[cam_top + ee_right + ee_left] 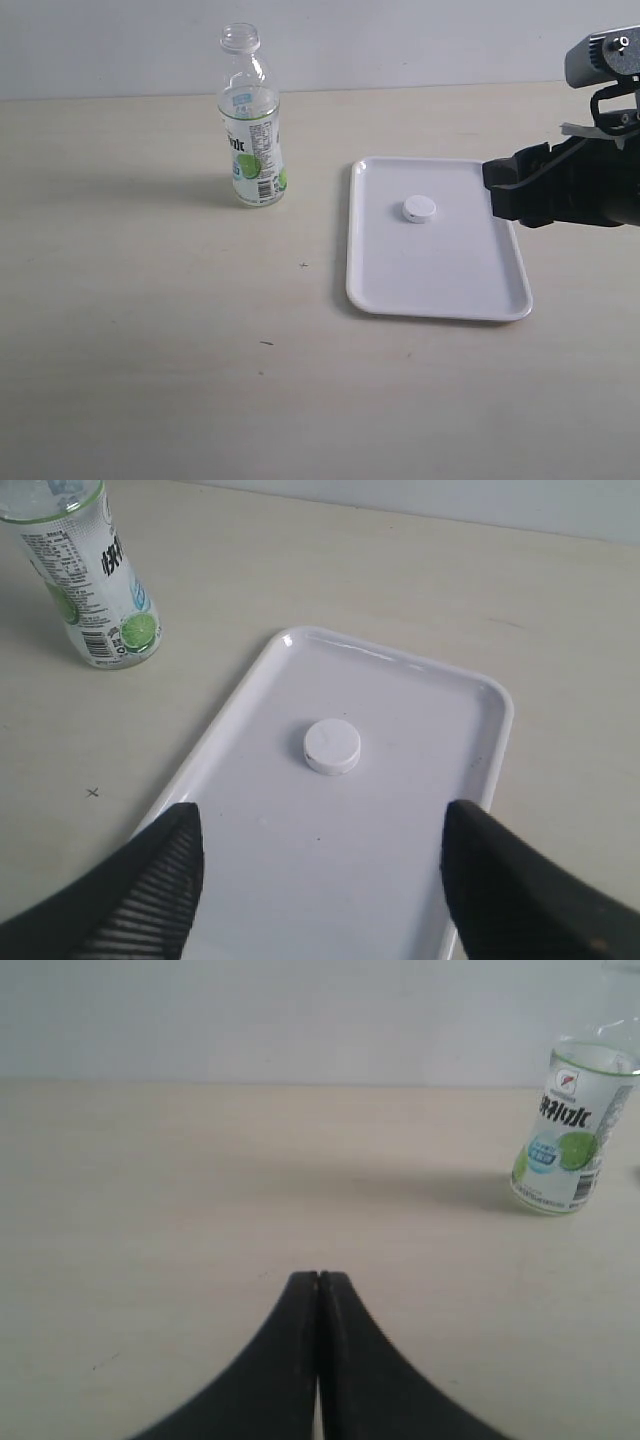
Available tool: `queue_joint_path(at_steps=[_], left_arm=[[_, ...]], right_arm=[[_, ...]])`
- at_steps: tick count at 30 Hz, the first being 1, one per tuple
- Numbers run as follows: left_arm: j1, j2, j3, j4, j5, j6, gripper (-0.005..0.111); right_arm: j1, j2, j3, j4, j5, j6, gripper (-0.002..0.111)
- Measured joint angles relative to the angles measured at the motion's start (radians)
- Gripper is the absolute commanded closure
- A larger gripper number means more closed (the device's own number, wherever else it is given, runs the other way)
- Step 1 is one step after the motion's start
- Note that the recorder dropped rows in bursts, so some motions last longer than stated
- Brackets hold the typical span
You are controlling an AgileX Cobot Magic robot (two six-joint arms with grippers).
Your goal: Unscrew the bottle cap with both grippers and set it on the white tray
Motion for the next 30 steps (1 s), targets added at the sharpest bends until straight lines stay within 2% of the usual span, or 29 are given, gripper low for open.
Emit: queue_joint_path(at_steps=[7, 14, 30], left_arm=[[0.002, -0.165, 0.0, 0.003, 0.157, 0.0, 0.107], [0.002, -0.165, 0.002, 0.003, 0.174, -0.06, 0.107], [0.002, -0.165, 0.002, 0.003, 0.18, -0.064, 0.107]], right_arm=[[0.0, 0.0, 0.0, 0.0, 0.0, 0.0, 0.044], [0.0, 0.0, 0.0, 0.0, 0.0, 0.0, 0.044], [0.0, 0.0, 0.0, 0.002, 0.0, 0.0, 0.044]])
